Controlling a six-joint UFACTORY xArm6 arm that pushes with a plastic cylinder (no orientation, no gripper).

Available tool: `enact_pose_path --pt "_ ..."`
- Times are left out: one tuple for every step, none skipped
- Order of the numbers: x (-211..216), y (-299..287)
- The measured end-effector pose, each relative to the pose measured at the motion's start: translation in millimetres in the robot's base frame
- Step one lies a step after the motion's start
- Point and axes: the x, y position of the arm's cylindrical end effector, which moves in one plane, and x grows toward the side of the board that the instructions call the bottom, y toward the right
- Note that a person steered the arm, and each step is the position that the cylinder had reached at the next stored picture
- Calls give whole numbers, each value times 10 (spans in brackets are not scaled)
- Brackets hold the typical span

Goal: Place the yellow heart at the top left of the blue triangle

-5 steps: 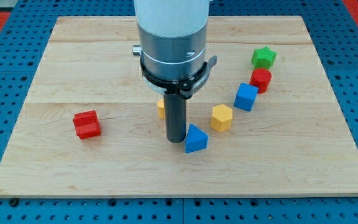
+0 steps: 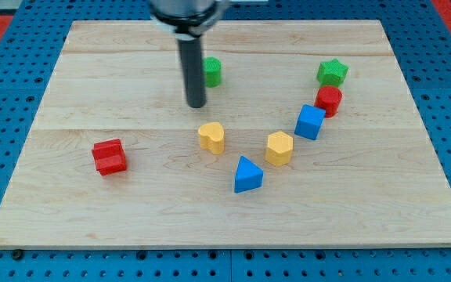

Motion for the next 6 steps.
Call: enact_pose_path --pt "312 -84" --pt "531 231" --pt "618 345" --pt "689 345" --pt "783 714" --pt "963 810"
